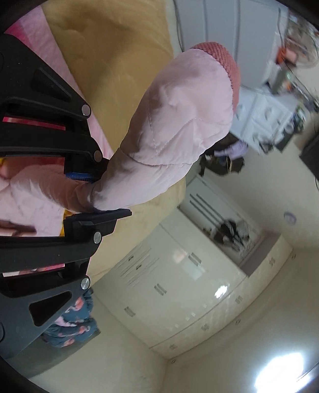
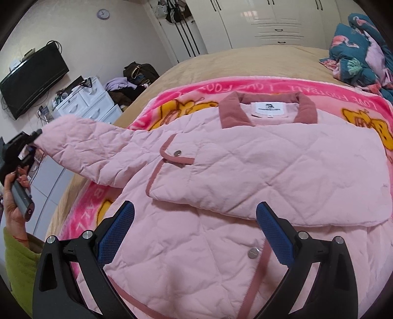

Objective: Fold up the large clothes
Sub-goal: 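Lift the sleeve with the left tool and fold it across the jacket front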

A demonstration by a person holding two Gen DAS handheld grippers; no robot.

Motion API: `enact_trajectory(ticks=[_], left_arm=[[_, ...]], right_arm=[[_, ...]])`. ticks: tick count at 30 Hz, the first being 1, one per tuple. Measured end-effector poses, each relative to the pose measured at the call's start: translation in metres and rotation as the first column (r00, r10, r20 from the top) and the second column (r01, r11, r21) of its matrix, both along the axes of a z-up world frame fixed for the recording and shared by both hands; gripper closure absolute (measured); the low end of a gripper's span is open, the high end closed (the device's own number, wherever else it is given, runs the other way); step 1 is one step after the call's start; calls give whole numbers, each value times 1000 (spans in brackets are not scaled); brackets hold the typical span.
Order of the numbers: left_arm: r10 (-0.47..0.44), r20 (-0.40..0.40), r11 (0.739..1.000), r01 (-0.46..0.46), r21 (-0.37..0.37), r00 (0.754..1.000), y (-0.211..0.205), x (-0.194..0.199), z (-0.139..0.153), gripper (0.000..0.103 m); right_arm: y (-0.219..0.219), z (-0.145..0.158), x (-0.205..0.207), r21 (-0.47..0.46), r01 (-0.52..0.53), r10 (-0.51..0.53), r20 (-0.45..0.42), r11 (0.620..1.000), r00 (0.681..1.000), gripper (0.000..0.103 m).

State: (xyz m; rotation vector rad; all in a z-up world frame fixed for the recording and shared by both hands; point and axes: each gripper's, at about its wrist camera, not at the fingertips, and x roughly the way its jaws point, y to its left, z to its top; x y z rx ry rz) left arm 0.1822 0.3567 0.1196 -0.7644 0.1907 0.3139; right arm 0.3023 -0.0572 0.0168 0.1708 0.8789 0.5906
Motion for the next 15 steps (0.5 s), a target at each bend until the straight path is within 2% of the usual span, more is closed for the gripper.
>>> enact_trajectory(ticks=[9,13,15], left_arm=[[-129,61,988,124,88,990,-64,-3,26,91],[-191,57,974,182,136,980,-91,-1,31,91],[-249,51,957,238,164,967,-107,3,34,91]], right_arm=[[-35,0,-6,26,49,-49,-2,998,999,4],[-50,-1,-7,40,73,-73,-7,997,997,4],[-57,-2,-8,51,82,-81,-14,995,997,4]])
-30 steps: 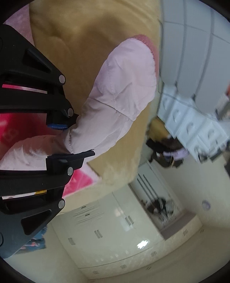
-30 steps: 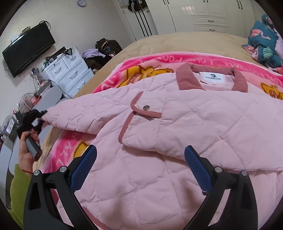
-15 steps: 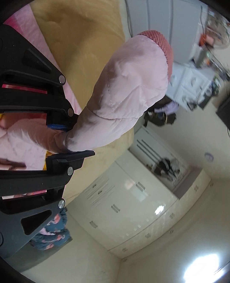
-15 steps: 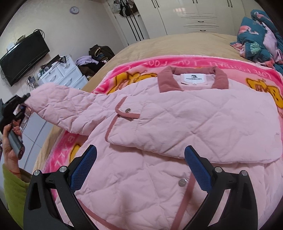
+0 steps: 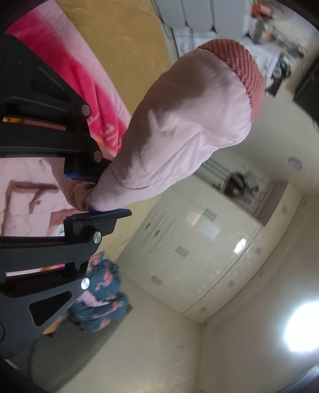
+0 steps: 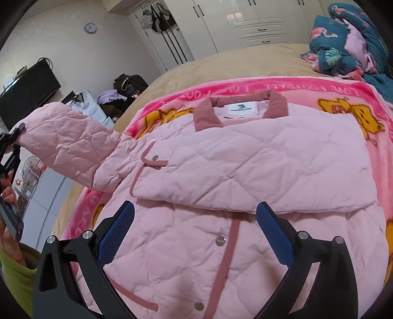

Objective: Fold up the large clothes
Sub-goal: 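Lift the sleeve with the left tool and fold it across the jacket front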

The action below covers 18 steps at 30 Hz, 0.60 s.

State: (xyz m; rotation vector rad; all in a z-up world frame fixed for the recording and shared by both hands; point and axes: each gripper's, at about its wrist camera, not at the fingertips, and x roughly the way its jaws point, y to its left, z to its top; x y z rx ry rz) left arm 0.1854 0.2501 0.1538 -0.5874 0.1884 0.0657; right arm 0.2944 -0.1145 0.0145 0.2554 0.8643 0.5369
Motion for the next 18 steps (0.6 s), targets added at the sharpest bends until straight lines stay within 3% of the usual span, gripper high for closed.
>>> enact_trajectory(ticks=[10,18], left_arm=[[-198,40,977,194,86,979,-61,14,-5,91],[-358,-22,925,358,123,933,-117,39,-27,91]], right_arm=[[-40,1,-6,32,61,-60,-3,998,998,4],[-81,-5,-9,37,147,-147,-21,988,989,4]])
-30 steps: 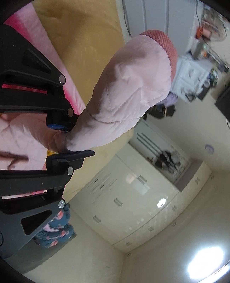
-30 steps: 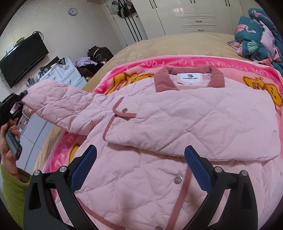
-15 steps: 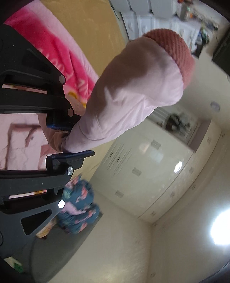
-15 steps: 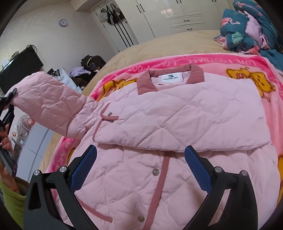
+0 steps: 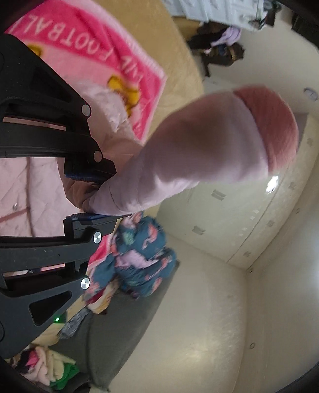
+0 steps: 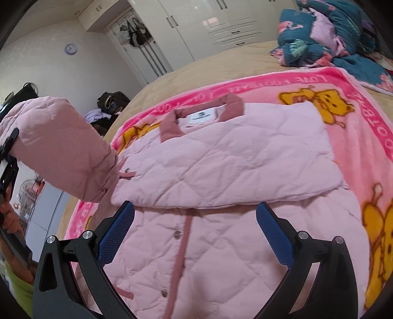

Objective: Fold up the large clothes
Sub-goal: 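Lift the sleeve with the left tool and fold it across the jacket front, then open the left tool to release the folded sleeve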

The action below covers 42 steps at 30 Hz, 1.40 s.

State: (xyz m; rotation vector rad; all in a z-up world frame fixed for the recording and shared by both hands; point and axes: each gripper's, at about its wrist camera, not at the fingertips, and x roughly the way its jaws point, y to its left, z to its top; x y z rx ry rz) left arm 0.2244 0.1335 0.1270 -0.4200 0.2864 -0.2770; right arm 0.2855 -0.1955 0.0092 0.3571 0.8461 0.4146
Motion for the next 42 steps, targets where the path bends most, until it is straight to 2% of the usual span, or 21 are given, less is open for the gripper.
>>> enact_trajectory(ticks=[2,7,14,16,22,28,31,34,35,36,37,40,42], left_arm=[[-64,-25,998,64,-18,998,-18,8,-11,91],[-137,-67,988,141,61,988,-52,19,-32,91],[-223,-185,968,239,69,957,-78,43,-74,91],[-229,-213,965,250,75,950,-88,44,-82,91],[-220,-311,944,282,170,925,-120,49,-113,91],[-203,-387,913,317,257,899,-142,48,-140,90],[-193,-418,899,330,288,888,-151,45,-148,87],[-201,-440,881,358,310,875,-159,44,-154,74],[-214,-448,874,376,309,868,-162,42,-156,55],[-226,-454,870,389,304,862,-165,39,-155,29],[-225,-459,864,394,315,860,-170,35,-155,22],[-197,-437,815,394,424,877,-185,26,-152,20],[-192,-437,789,403,463,879,-190,23,-149,11]], right_arm=[[-10,-3,1,5,25,-25,-8,1000,1000,4],[-33,-12,2,61,105,-102,-49,993,994,4],[-59,-15,-1,77,184,-180,-55,980,982,4],[-66,-17,-1,80,204,-200,-59,976,978,4],[-87,-22,-3,122,277,-269,-77,953,960,4],[-95,-22,-4,147,300,-288,-93,943,953,4],[-97,-24,-4,158,303,-289,-104,940,952,4],[-99,-25,-4,167,305,-289,-115,938,950,4],[-99,-26,-4,169,305,-289,-117,937,950,4],[-100,-26,-5,172,307,-290,-119,936,950,4],[-101,-25,-5,176,309,-292,-120,935,949,4],[-103,-23,-7,183,311,-293,-120,933,949,4],[-104,-22,-8,184,312,-294,-119,932,949,4]])
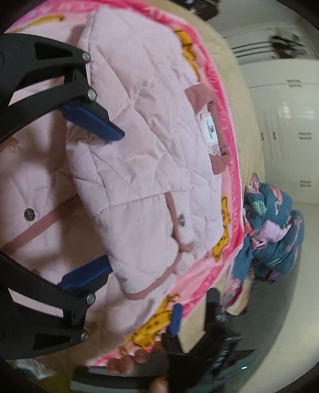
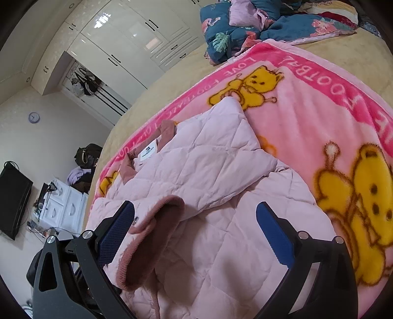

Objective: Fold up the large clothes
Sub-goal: 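Open the left tool to release the folded sleeve, then grasp the ribbed mauve hem with the right tool and lift it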

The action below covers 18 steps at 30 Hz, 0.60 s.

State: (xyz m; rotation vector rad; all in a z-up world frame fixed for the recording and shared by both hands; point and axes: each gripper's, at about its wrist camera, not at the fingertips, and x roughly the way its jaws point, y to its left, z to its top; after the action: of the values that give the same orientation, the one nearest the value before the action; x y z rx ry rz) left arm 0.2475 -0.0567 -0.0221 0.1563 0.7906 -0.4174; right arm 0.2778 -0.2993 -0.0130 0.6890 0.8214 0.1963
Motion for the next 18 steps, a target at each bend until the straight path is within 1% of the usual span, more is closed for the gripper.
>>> enact_trajectory(ticks=[3,5,6,9,12,14,16,18], left_arm=[[-43,-12,999,43,21,999,-1,-4,9,9],[-68,10,998,68,5,998,1,-8,18,9],[-70,23,997,71,-7,997,3,-9,25,9],[-49,31,998,50,-32,998,13,-6,36,9],[6,40,999,-4,-43,999,30,0,43,9],[79,27,995,-78,-55,996,49,9,47,9],[141,13,987,-139,-80,990,68,15,50,9],[217,5,971,-215,-100,976,91,21,55,9]], right_arm=[[-2,-1,0,12,1,-1,-7,1000,1000,4],[-2,-3,0,21,4,-4,-19,1000,1000,4],[-1,-4,0,25,3,-2,-24,1000,1000,4],[5,-9,0,32,-20,21,-43,999,999,4],[18,-17,0,34,-61,63,-71,998,995,4],[26,-23,0,43,-84,88,-88,995,992,4],[36,-29,0,58,-107,113,-104,993,988,4],[45,-34,0,70,-128,135,-117,989,984,4]])
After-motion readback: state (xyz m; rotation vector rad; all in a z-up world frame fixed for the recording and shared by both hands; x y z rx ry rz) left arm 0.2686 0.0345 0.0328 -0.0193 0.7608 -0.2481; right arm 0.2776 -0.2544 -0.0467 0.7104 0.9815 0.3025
